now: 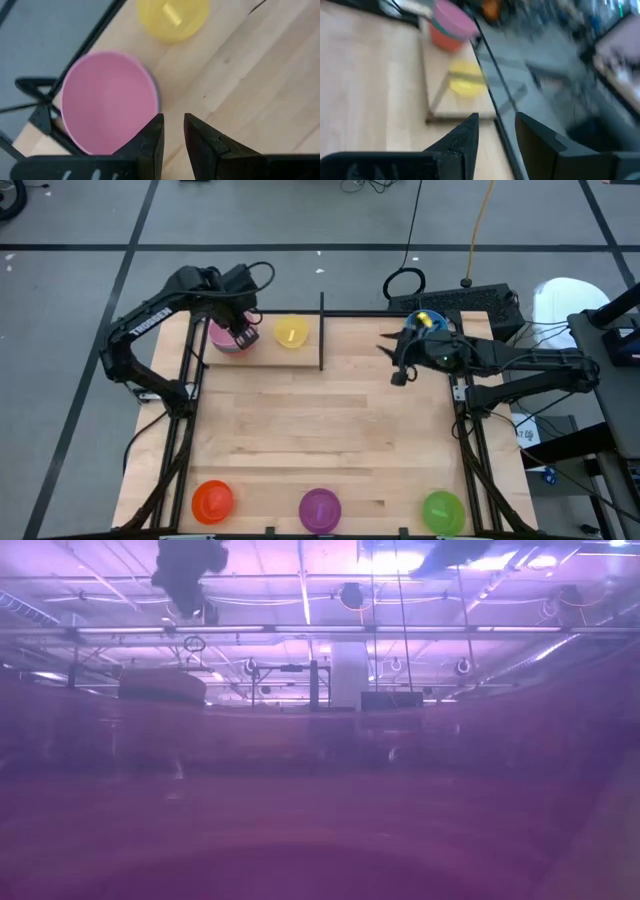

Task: Place and stack bowls onto a shelf
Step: Stack the blue bowl on top of the pink bowl on the shelf

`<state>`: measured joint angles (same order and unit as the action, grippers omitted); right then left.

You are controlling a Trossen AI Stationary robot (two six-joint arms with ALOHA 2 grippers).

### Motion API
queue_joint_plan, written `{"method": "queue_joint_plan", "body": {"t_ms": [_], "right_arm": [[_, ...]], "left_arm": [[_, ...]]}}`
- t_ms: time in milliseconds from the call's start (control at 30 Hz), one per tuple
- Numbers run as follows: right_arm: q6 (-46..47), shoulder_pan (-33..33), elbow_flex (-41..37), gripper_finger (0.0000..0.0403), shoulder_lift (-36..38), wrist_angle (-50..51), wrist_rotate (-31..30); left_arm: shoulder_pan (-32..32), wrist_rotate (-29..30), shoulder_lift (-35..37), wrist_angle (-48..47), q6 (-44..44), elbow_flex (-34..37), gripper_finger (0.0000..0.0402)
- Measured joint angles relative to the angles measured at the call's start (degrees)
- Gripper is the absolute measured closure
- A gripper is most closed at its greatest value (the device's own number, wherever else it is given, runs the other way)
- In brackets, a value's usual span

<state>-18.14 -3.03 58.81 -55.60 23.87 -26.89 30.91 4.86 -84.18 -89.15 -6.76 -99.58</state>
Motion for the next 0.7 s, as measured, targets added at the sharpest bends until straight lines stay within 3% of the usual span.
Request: {"method": "queue_joint_plan", "body": {"t_ms": [233,333,567,700], "right_arm": [[22.90,-9.00,0.00,0.0282,1.67,16.09,-1.06],[25.70,-14.16,0.00,0.0282,1.56,21.20,3.66],[30.18,-28.87,0.00,0.0282,-1.94,27.68,21.06],[30.76,-35.70,0.00,0.0282,-5.52,29.05,24.69]], "left_arm": [[-6.84,-0.13,0.02,-0.28,-1.29,-9.02,0.0321],[-9.22,-0.13,0.02,-0.22,-1.46,-11.20,0.0321],[-13.20,-0.11,0.00,-0.24,-4.93,-12.60,0.0321],[-14.85,-0.12,-0.02,-0.22,-5.71,-12.60,0.0321]]}}
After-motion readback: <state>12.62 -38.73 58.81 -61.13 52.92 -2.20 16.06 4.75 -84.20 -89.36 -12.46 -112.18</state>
